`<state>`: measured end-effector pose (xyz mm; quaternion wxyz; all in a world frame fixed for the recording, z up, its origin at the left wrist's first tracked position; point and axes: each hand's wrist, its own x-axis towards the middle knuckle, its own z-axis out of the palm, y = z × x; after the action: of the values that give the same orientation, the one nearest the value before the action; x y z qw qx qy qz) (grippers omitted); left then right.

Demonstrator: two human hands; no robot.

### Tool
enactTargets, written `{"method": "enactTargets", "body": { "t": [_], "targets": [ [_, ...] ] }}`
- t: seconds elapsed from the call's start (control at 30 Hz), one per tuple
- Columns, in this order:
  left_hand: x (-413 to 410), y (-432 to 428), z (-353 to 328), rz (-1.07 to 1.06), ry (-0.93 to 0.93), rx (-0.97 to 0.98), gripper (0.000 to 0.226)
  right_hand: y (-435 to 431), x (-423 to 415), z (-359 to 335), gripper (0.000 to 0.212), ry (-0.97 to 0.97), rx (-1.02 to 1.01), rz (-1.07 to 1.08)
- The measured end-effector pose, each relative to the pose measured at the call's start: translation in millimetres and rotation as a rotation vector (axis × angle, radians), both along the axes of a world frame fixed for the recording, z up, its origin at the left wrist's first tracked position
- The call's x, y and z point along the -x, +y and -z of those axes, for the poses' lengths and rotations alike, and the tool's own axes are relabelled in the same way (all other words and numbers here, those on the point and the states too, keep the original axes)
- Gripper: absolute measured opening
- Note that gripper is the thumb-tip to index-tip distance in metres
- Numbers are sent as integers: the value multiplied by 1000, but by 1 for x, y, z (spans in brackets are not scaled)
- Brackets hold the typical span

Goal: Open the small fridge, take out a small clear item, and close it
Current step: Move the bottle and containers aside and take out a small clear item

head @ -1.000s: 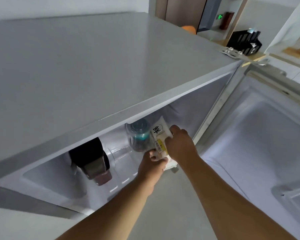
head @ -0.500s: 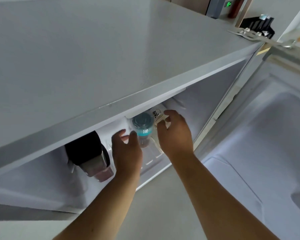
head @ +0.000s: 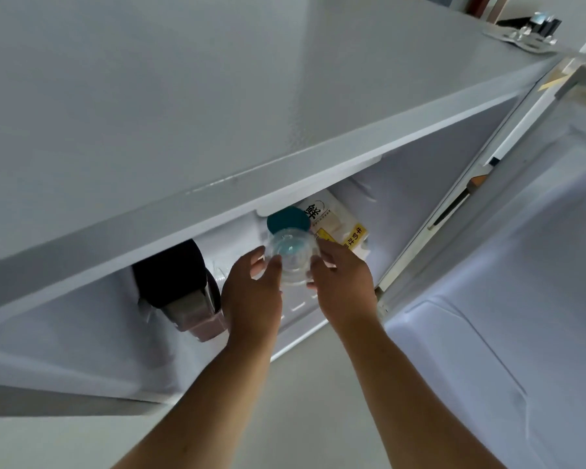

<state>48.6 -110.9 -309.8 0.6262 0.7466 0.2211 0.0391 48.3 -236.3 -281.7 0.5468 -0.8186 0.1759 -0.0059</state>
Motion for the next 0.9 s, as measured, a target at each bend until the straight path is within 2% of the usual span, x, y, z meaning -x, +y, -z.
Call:
{"method": "enactTargets", "body": {
  "t": [0.07, 0.2, 0.27, 0.33, 0.4, 0.5, 0.6, 0.63, 0.7, 0.8, 0.83, 0.9],
  "targets": [
    [8, -2, 4, -6, -1, -21, 22, 0, 8, 7, 38, 12, -17, 21],
    [28, -5, 16, 3, 14, -24, 16, -1, 26, 25, 38, -26, 1, 74],
    [36, -5, 29, 34, 70, -81, 20, -3, 34, 38, 38, 36, 22, 53],
    [35, -6, 41, 79, 155, -132, 33, -5, 30, 49, 40, 138, 33, 12],
    [28, -8, 48, 103, 241, -76, 44, -6, 20, 56, 43, 218, 54, -35],
    [27, -10, 50, 100, 290, -79, 55, -3, 16, 63, 51, 269, 247, -122],
    [41, -2, 49, -36, 256, -84, 42, 2, 28, 71, 52, 206, 416, -152],
    [47, 1, 49, -81, 230, -54, 42, 6, 32, 74, 50, 174, 412, -155],
    [51, 2, 47, -106, 192, -42, 58, 16, 38, 79, 42, 124, 350, -164],
    [44, -4, 42, -134, 174, -85, 74, 29, 32, 82, 36, 144, 169, -197],
    [40, -5, 43, -153, 185, -84, 72, 33, 27, 81, 35, 166, 81, -199],
    [28, -4, 45, -196, 194, 42, 56, 39, 17, 83, 27, 194, -96, -180]
  ]
}}
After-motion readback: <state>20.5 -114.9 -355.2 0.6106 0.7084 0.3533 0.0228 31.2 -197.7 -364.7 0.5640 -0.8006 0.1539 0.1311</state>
